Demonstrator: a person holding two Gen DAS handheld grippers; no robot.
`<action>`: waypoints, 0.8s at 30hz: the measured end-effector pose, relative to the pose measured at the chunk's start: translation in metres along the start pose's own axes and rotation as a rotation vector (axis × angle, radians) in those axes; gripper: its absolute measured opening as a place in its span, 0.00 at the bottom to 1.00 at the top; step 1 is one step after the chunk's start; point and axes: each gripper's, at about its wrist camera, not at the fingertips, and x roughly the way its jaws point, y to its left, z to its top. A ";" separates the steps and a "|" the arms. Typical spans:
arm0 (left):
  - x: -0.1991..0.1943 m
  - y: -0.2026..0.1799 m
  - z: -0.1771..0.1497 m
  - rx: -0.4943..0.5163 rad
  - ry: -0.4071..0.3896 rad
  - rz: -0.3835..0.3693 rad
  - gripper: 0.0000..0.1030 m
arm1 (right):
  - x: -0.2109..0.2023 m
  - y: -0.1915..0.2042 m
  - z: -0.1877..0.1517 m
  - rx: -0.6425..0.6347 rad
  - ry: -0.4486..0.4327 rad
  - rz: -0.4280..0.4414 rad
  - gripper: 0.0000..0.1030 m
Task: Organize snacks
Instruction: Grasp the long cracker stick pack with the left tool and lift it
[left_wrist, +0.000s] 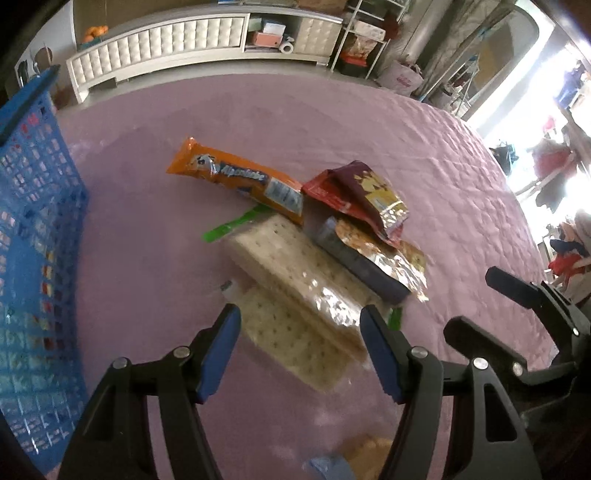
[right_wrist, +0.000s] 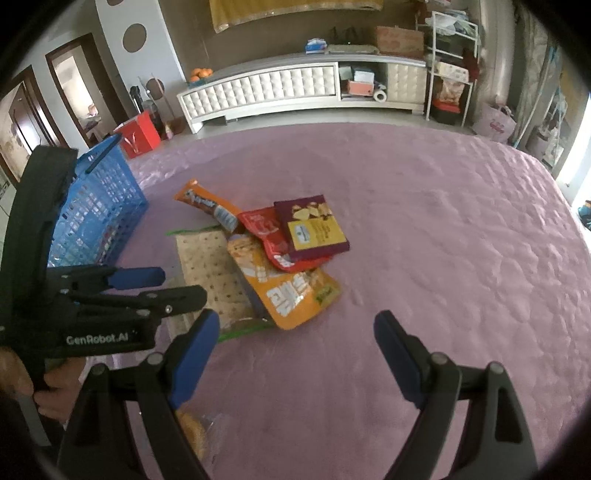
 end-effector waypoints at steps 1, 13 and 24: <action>0.002 0.000 0.001 0.001 0.001 0.000 0.60 | 0.001 -0.002 0.000 0.005 0.001 0.003 0.86; 0.010 -0.021 0.014 0.041 -0.021 0.018 0.37 | 0.008 -0.019 -0.004 0.072 0.028 0.025 0.86; -0.022 -0.040 0.002 0.120 -0.070 -0.010 0.18 | -0.007 -0.009 0.000 0.075 0.010 0.033 0.86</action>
